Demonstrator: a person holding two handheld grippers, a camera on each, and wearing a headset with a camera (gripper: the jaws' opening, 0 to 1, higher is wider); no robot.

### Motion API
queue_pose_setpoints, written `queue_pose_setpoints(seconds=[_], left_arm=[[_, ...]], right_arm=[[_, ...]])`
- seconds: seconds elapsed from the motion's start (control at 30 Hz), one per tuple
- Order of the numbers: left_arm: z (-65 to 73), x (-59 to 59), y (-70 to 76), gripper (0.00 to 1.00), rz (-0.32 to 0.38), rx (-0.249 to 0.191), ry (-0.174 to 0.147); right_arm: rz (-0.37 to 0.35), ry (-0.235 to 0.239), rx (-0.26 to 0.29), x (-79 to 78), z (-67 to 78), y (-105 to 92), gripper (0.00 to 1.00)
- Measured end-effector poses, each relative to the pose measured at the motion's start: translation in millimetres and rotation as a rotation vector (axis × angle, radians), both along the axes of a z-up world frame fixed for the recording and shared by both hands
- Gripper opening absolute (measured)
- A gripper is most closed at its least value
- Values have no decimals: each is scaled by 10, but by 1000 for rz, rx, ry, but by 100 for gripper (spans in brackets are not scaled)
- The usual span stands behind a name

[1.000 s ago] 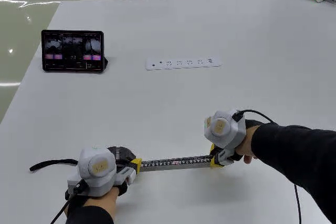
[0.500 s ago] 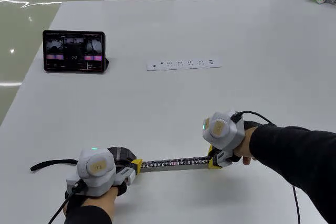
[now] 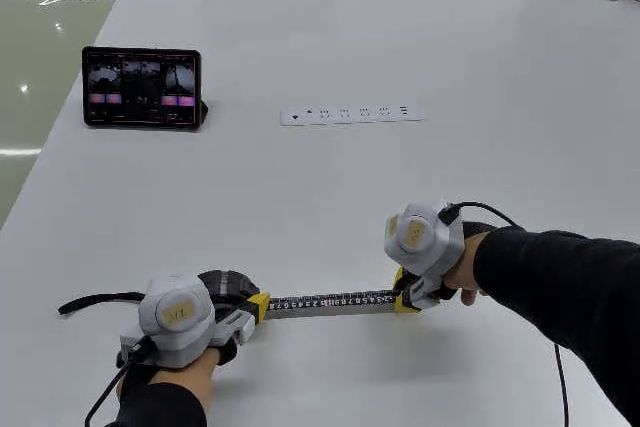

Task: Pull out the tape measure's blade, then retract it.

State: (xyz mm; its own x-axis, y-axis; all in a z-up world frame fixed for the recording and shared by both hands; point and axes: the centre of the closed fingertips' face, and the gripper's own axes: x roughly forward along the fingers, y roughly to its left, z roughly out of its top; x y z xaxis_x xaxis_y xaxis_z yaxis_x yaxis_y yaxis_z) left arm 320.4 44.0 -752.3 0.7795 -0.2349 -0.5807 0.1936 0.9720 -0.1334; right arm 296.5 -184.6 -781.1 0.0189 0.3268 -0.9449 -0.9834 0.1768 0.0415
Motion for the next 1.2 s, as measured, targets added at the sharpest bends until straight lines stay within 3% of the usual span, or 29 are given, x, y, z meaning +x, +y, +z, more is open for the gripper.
queue_pose_setpoints(seconds=[0.47, 1.2], left_arm=[[-4, -9, -1, 63, -6, -36, 8], [-20, -12, -6, 64, -3, -36, 24]], right_arm=[[-20, 15, 8, 10, 0, 8, 10], [-35, 19, -15, 17, -2, 19, 10]])
